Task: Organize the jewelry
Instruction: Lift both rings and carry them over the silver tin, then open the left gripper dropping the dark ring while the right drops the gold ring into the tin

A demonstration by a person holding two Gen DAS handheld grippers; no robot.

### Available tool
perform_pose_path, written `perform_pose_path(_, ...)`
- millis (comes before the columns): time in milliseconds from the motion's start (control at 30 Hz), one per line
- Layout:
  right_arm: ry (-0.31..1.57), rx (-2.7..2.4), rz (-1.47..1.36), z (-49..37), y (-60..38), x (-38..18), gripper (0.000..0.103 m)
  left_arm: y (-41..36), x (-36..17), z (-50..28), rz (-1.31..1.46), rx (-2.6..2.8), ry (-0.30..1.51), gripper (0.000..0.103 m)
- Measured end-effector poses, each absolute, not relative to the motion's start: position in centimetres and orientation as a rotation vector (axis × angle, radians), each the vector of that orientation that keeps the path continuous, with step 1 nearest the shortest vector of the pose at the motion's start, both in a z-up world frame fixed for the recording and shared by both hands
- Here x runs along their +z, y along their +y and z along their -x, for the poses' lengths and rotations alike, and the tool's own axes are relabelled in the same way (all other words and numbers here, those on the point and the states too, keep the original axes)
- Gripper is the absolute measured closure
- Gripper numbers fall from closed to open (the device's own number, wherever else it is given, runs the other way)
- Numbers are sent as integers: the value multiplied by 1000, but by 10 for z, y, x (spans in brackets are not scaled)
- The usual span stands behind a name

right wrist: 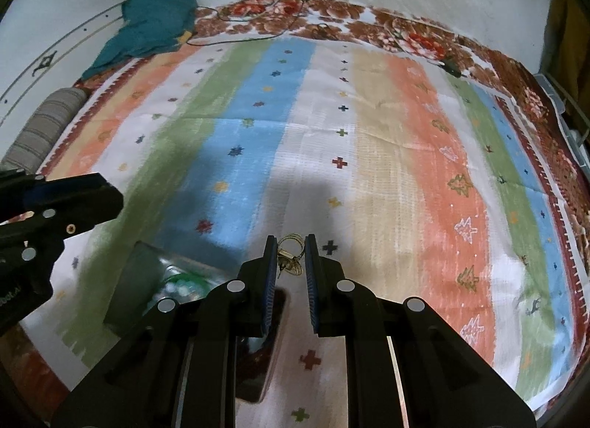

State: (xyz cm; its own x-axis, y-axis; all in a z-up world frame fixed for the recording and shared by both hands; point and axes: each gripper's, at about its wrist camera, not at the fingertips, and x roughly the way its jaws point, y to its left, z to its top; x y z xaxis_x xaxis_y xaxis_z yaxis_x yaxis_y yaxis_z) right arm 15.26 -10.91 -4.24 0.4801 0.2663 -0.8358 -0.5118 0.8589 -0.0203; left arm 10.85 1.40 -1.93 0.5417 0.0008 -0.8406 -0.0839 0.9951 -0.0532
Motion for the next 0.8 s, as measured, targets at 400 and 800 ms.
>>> perform_pose_path(400,969,572,254,-121,-112,-37,87,8,-13,-87,111,30,980,84)
perform_pose_path(800,965,592,250,-106,-120,-34,60,13,-16,-76,165,41,1011,68)
